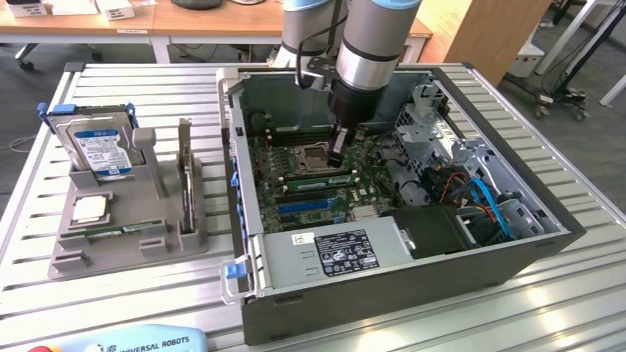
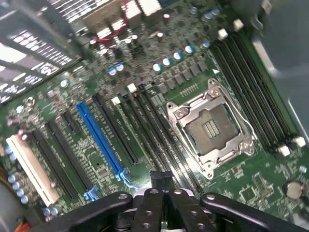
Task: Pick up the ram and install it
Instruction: 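Press down the ram until it locks into place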
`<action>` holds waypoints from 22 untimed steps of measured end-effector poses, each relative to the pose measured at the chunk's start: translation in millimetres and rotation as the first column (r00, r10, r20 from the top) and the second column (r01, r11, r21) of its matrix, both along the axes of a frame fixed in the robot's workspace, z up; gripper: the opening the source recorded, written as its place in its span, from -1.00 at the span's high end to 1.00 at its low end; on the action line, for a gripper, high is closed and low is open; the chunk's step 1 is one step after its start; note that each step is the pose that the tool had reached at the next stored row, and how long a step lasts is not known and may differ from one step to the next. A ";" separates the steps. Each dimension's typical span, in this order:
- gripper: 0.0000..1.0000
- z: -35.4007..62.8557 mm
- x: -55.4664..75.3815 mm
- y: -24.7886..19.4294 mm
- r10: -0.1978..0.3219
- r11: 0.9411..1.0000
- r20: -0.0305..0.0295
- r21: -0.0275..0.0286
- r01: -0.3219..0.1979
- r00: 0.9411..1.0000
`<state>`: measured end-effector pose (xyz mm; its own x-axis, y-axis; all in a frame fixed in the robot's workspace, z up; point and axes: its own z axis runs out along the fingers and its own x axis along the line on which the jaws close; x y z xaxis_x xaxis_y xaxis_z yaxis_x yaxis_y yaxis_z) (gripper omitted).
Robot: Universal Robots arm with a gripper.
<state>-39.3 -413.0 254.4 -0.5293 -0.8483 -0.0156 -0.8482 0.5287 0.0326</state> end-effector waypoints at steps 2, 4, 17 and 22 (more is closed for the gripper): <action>0.80 -0.4 0.0 0.0 -0.037 0.999 0.000 0.000 0.037 0.999; 0.80 -0.8 0.0 0.0 -0.073 0.997 0.000 0.000 0.073 0.997; 0.80 -3.5 0.0 0.0 -0.305 0.952 0.000 0.000 0.305 0.952; 0.80 -4.6 0.0 0.0 -0.390 0.921 0.000 0.000 0.390 0.921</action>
